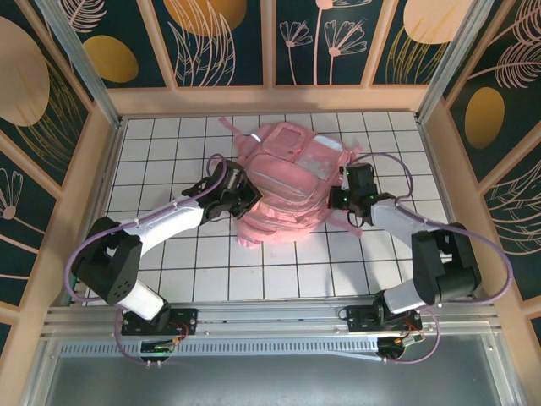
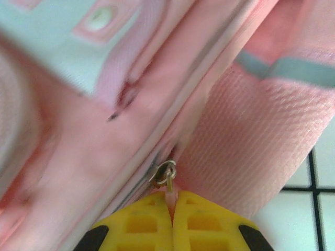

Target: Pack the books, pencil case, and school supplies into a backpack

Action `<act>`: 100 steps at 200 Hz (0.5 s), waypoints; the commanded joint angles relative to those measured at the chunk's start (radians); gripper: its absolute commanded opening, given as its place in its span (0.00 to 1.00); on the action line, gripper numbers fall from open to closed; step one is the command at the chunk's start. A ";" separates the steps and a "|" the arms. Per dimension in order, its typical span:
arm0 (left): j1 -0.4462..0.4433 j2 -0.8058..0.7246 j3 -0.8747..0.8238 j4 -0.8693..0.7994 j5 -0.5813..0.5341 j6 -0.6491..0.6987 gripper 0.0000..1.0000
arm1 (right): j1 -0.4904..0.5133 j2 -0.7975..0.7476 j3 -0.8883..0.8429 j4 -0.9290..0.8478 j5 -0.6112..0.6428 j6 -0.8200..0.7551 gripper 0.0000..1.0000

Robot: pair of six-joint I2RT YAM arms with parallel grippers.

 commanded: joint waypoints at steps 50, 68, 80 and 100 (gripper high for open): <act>-0.002 -0.054 -0.018 -0.009 0.139 0.151 0.00 | -0.096 0.046 0.082 0.049 0.076 -0.048 0.26; -0.006 -0.073 0.060 -0.142 0.065 0.212 0.03 | -0.105 -0.027 0.061 0.019 0.085 -0.076 0.32; -0.006 -0.089 0.090 -0.185 0.049 0.228 0.30 | -0.103 -0.067 0.064 0.001 0.091 -0.121 0.38; -0.006 -0.096 0.146 -0.276 0.047 0.269 0.40 | -0.098 -0.110 0.070 -0.004 0.053 -0.179 0.43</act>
